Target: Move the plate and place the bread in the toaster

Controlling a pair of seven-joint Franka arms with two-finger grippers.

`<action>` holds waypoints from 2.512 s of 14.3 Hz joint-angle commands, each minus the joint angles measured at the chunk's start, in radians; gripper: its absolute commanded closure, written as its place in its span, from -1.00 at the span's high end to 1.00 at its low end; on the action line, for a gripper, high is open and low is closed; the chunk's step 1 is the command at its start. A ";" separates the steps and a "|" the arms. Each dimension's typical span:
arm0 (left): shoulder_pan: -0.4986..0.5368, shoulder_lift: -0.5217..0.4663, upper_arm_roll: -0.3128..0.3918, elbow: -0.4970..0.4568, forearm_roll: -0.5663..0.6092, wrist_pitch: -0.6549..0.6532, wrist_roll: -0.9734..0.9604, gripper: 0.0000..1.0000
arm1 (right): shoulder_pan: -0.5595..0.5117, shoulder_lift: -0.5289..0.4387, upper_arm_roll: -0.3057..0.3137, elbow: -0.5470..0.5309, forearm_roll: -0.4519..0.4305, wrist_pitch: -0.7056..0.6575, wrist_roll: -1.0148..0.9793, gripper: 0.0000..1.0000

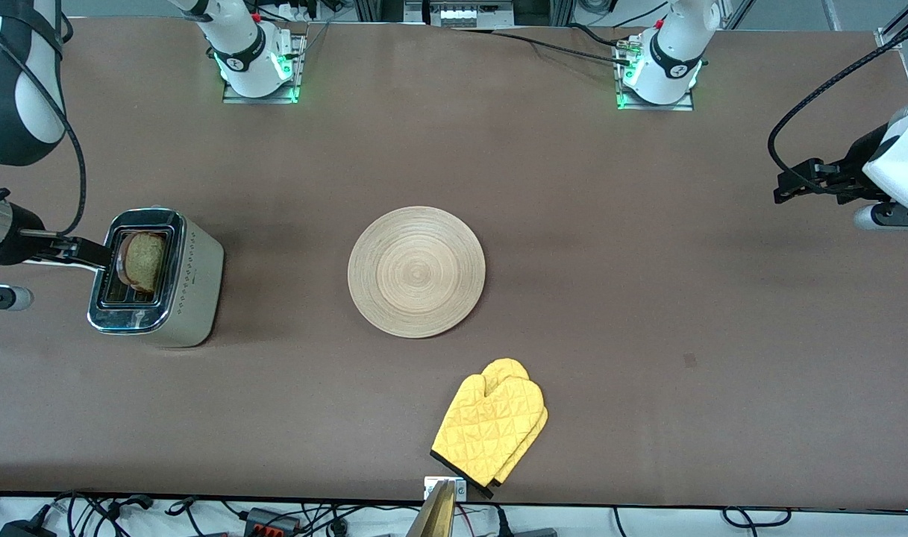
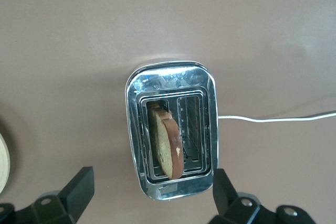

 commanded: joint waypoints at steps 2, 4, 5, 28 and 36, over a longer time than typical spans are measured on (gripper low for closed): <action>0.004 -0.011 -0.025 0.008 -0.003 -0.020 -0.049 1.00 | -0.019 -0.025 0.000 0.015 0.096 -0.024 -0.027 1.00; 0.004 -0.011 -0.026 0.008 -0.003 -0.029 -0.052 1.00 | -0.022 -0.033 0.001 0.015 0.112 -0.024 -0.031 1.00; 0.004 -0.011 -0.026 0.008 -0.003 -0.031 -0.052 1.00 | -0.020 -0.034 0.003 0.015 0.112 -0.022 -0.031 1.00; 0.008 -0.007 -0.031 0.022 -0.003 -0.046 -0.053 1.00 | -0.180 -0.412 0.150 -0.462 0.066 0.142 -0.087 1.00; 0.010 -0.005 -0.031 0.022 -0.003 -0.046 -0.052 1.00 | -0.181 -0.423 0.153 -0.462 0.064 0.109 -0.081 1.00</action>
